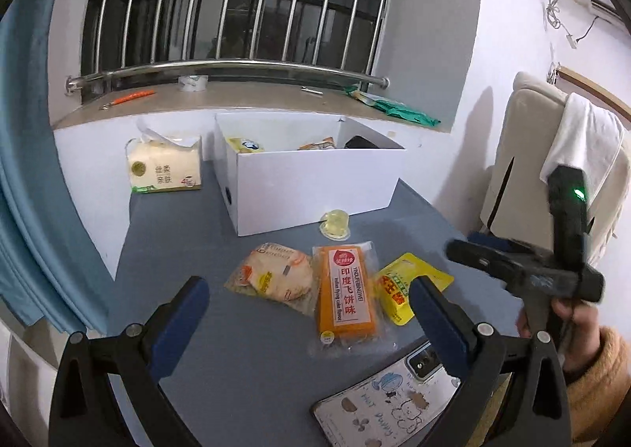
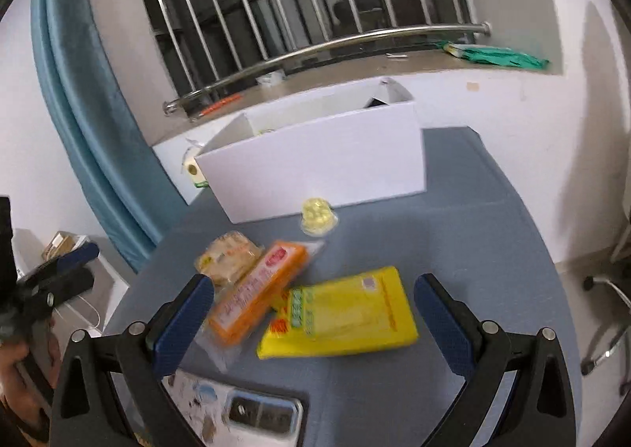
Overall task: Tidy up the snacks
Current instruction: 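Grasp the clear yellow jelly cup with the right tool, then grasp the round flatbread bag with left tool while right lifts jelly cup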
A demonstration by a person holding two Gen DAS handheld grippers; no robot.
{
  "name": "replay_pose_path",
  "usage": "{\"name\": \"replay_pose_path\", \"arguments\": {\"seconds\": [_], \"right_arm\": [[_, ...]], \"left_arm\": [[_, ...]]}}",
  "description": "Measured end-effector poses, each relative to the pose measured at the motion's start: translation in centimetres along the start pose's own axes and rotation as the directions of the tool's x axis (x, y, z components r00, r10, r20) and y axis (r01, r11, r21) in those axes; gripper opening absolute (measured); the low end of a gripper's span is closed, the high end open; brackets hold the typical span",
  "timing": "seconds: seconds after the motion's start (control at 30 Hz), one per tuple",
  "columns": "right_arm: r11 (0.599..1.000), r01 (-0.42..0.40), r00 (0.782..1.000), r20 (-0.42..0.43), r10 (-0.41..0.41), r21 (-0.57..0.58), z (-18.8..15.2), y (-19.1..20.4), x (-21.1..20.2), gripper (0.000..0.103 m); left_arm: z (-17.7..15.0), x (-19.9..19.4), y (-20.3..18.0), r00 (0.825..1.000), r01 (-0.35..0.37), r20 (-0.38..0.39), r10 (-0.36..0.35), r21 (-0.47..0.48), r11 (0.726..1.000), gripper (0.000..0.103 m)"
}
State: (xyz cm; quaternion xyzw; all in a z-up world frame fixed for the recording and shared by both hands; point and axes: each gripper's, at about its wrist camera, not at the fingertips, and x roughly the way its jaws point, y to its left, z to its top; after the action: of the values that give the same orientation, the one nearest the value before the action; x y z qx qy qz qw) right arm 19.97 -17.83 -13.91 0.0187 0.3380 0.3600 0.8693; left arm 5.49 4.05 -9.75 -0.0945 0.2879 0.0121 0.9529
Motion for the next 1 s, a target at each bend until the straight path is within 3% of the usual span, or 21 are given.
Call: {"name": "replay_pose_path", "arguments": {"seconds": [0.23, 0.4, 0.5, 0.53, 0.6, 0.63, 0.83, 1.0], "right_arm": [[0.984, 0.016, 0.993, -0.112, -0.036, -0.176, 3.4, 2.2, 7.4, 0.103], [0.972, 0.045, 0.970, -0.221, -0.098, -0.230, 5.1, 2.3, 13.7, 0.101], [0.965, 0.080, 0.955, -0.259, -0.146, -0.249, 5.4, 2.0, 16.4, 0.073], [0.966, 0.082, 0.947, -0.282, -0.152, -0.244, 5.4, 1.8, 17.1, 0.060], [0.967, 0.078, 0.936, -0.315, -0.155, -0.241, 5.2, 1.5, 18.2, 0.049], [0.968, 0.074, 0.935, -0.321, -0.150, -0.239, 5.0, 1.4, 18.4, 0.042], [0.976, 0.033, 0.958, -0.271, -0.092, -0.214, 4.7, 0.6, 15.5, 0.042], [0.985, -0.011, 0.982, -0.187, -0.022, -0.173, 4.6, -0.3, 9.6, 0.042]], "left_arm": [[-0.6, -0.5, 0.2, 1.000, -0.003, 0.004, 0.003, -0.014, 1.000, 0.103], [-0.9, -0.5, 0.7, 1.000, -0.015, -0.004, 0.015, -0.027, 1.000, 0.103], [-1.1, -0.4, 1.2, 1.000, -0.026, -0.010, 0.026, -0.039, 0.999, 0.103], [-1.1, -0.3, 1.4, 1.000, -0.028, -0.013, 0.027, -0.043, 0.999, 0.103], [-1.3, 0.0, 1.7, 0.999, -0.030, -0.022, 0.029, -0.055, 0.998, 0.103], [-1.3, 0.1, 1.9, 0.999, -0.030, -0.025, 0.028, -0.060, 0.998, 0.103], [-1.4, 1.3, 2.4, 0.999, -0.015, -0.047, 0.011, -0.087, 0.996, 0.103], [-0.6, 4.9, 2.5, 0.995, -0.009, -0.103, 0.003, -0.058, 0.998, 0.103]]}}
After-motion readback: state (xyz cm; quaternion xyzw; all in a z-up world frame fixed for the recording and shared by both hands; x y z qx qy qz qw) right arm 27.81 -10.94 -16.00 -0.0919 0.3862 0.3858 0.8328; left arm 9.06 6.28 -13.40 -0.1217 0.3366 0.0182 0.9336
